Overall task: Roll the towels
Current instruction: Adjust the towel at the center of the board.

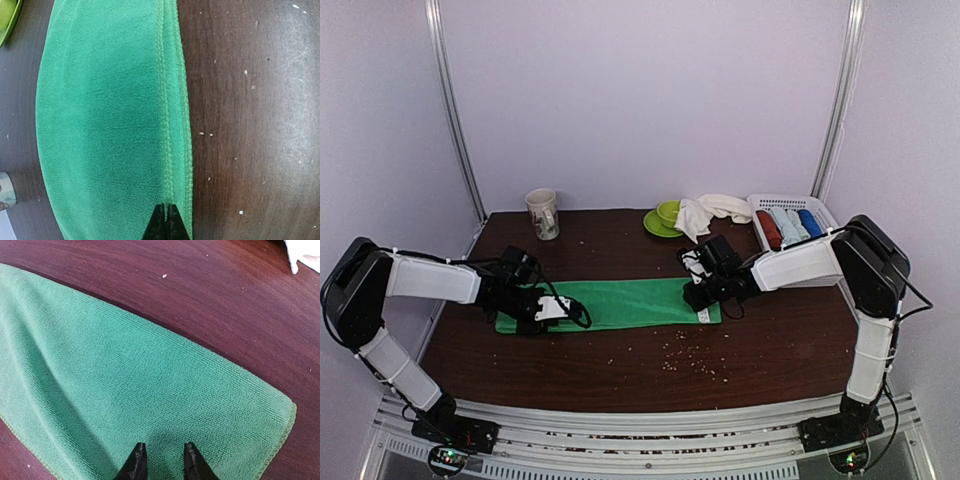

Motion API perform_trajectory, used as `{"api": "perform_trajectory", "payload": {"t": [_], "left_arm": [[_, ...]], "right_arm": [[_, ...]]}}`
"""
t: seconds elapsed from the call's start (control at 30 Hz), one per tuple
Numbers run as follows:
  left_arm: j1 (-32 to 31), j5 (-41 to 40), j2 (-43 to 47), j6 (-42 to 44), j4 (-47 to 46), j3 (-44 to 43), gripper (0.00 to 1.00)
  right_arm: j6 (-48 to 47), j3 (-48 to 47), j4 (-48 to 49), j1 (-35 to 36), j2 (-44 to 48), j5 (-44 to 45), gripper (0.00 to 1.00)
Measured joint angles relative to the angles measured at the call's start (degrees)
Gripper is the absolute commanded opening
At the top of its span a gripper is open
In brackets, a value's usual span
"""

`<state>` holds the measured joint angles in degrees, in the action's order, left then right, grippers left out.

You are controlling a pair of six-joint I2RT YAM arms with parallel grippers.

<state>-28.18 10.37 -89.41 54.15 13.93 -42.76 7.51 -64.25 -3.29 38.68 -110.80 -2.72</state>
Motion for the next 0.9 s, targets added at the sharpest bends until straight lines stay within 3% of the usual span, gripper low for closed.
{"api": "perform_trajectory", "payload": {"t": [0.13,0.37,0.7,0.9], "left_arm": [[0.0,-0.1,-0.1,-0.1,-0.1,0.0,0.13],[0.0,-0.3,-1.2,-0.6,-0.5,0.0,0.19],[-0.1,-0.8,-2.2,-0.7,-1.5,-0.1,0.14],[-0.1,-1.5,-2.6,-0.8,-2.4,-0.1,0.0]], "right_arm": [[0.0,0.0,0.0,-0.1,0.0,0.0,0.26],[0.0,0.0,0.0,-0.1,0.0,0.0,0.26],[0.0,0.0,0.0,-0.1,0.0,-0.1,0.26],[0.0,0.0,0.0,-0.1,-0.1,-0.3,0.26]]}}
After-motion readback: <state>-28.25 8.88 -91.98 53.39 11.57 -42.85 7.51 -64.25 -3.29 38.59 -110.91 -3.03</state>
